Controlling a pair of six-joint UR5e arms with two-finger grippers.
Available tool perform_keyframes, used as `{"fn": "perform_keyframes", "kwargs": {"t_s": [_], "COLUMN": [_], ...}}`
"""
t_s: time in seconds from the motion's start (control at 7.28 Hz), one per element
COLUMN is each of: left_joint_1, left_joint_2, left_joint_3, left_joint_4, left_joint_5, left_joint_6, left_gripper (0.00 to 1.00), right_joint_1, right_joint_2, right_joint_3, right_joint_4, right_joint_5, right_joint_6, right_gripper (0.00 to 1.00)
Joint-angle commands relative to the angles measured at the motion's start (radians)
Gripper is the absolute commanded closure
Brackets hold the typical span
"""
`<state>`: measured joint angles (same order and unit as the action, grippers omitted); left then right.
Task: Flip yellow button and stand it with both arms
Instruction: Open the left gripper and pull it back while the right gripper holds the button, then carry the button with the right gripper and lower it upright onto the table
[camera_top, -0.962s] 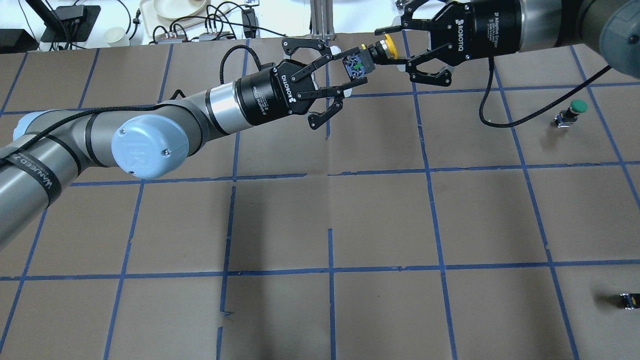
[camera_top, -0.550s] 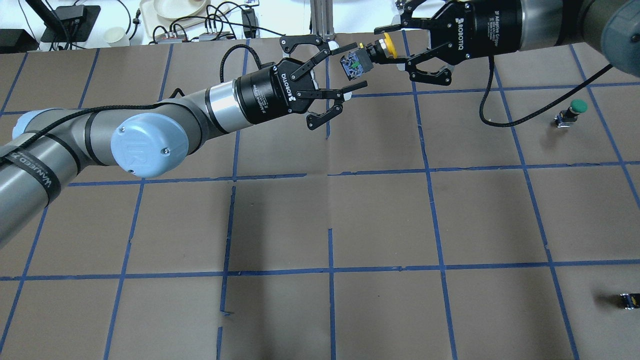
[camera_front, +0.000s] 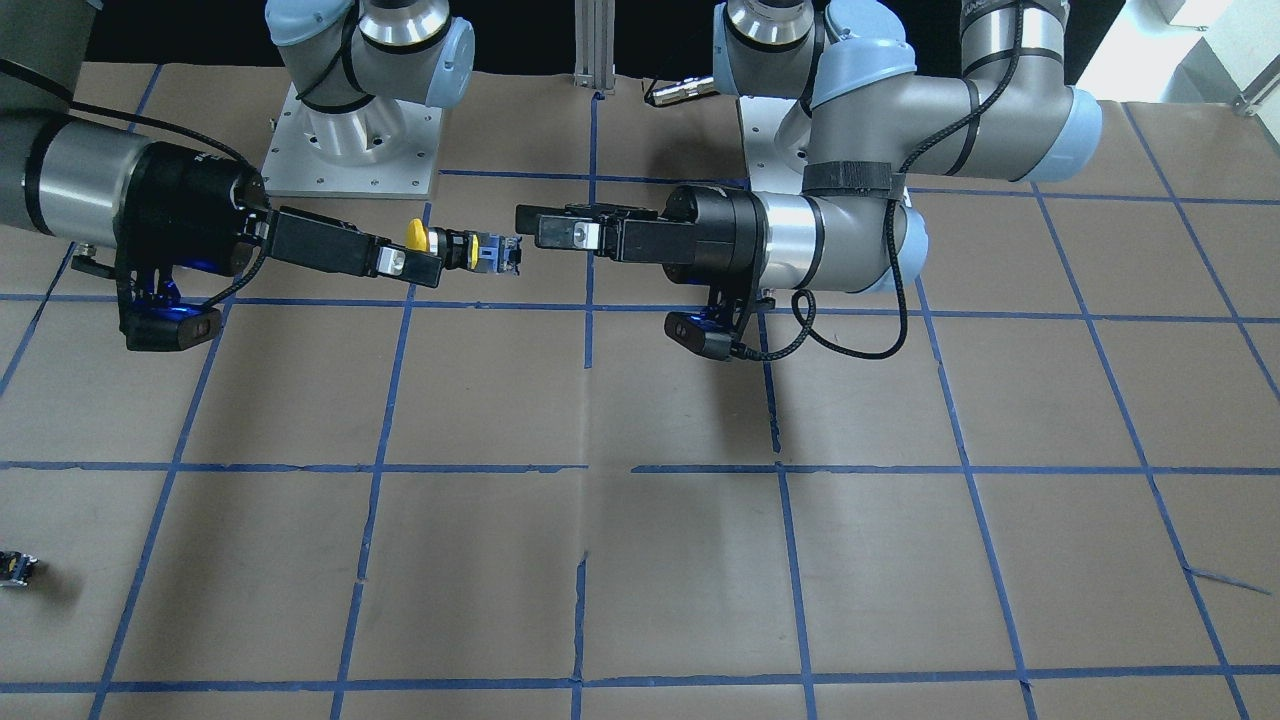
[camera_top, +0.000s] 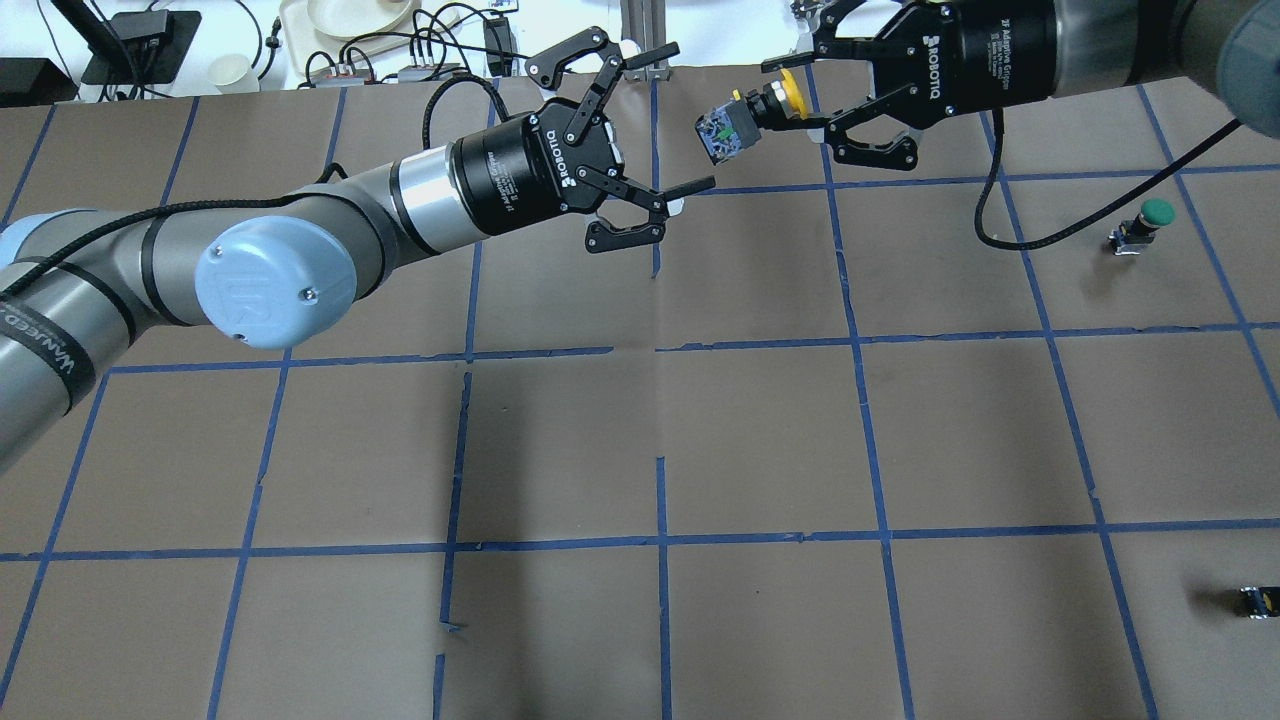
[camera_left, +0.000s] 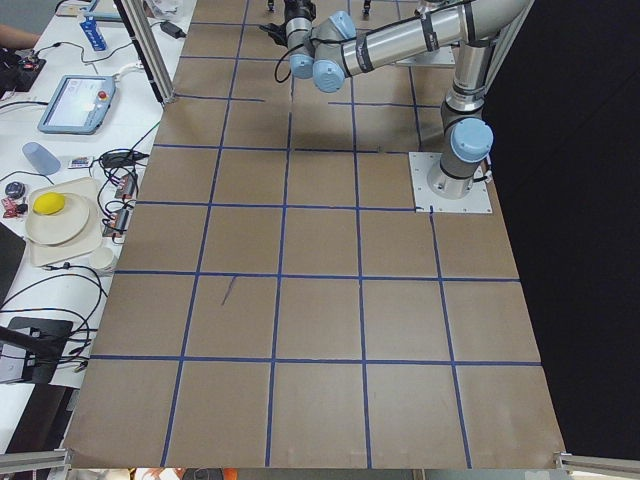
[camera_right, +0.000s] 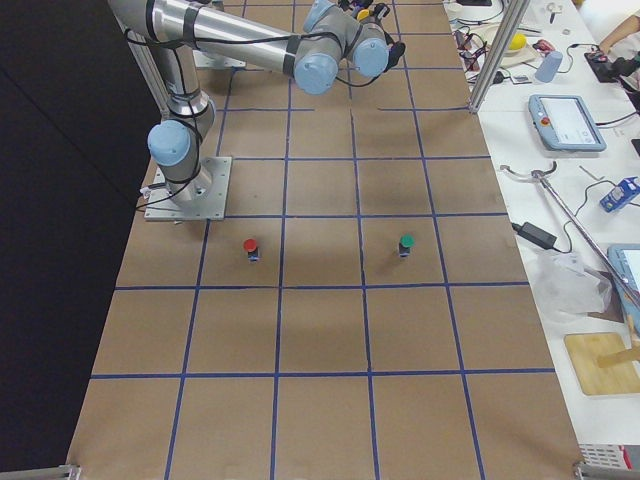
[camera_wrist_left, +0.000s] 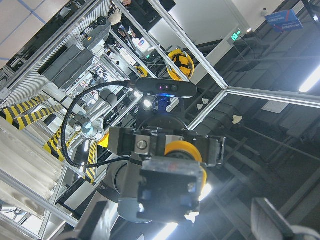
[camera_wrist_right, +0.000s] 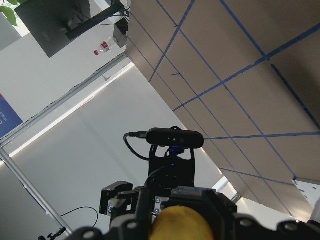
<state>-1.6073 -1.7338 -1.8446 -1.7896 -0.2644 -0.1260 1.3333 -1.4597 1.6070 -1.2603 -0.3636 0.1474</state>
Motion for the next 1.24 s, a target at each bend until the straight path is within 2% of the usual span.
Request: {"fn": "perform_keyframes", "kwargs": {"t_s": [0.0, 0.14, 0.27, 0.41, 0.55, 0.69, 0.82, 0.96, 1.1], "left_joint_1": [0.115, 0.171, 0.176, 0.175, 0.176, 0.167, 0.168, 0.171, 0.164], "left_joint_2": [0.025, 0.022, 0.007, 0.022, 0.022, -0.001, -0.01, -0.013, -0.009], "left_joint_3": [0.002, 0.001, -0.001, 0.008, 0.063, 0.135, 0.172, 0.182, 0.211], "left_joint_4": [0.197, 0.443, 0.672, 0.77, 0.77, 0.751, 0.695, 0.626, 0.533], "left_joint_5": [0.24, 0.408, 0.6, 0.805, 0.953, 1.116, 1.24, 1.377, 1.53], "left_joint_6": [-0.198, -0.406, -0.573, -0.634, -0.632, -0.62, -0.528, -0.341, -0.196], "left_gripper": [0.01, 0.01, 0.01, 0.02, 0.02, 0.03, 0.03, 0.02, 0.01], "right_joint_1": [-0.02, -0.02, -0.02, -0.02, -0.023, -0.079, -0.168, -0.234, -0.287], "right_joint_2": [0.002, -0.001, -0.005, -0.016, -0.013, -0.011, -0.008, -0.008, -0.011], "right_joint_3": [-0.071, -0.081, -0.084, -0.078, -0.072, -0.052, -0.003, 0.073, 0.164], "right_joint_4": [-0.022, -0.052, -0.092, -0.143, -0.155, -0.165, -0.204, -0.317, -0.458], "right_joint_5": [-0.194, -0.324, -0.474, -0.731, -0.877, -0.952, -1.056, -1.121, -1.144], "right_joint_6": [-0.003, 0.001, 0.0, -0.134, -0.29, -0.375, -0.399, -0.44, -0.472], "right_gripper": [0.63, 0.63, 0.64, 0.65, 0.67, 0.7, 0.8, 0.83, 0.81]}}
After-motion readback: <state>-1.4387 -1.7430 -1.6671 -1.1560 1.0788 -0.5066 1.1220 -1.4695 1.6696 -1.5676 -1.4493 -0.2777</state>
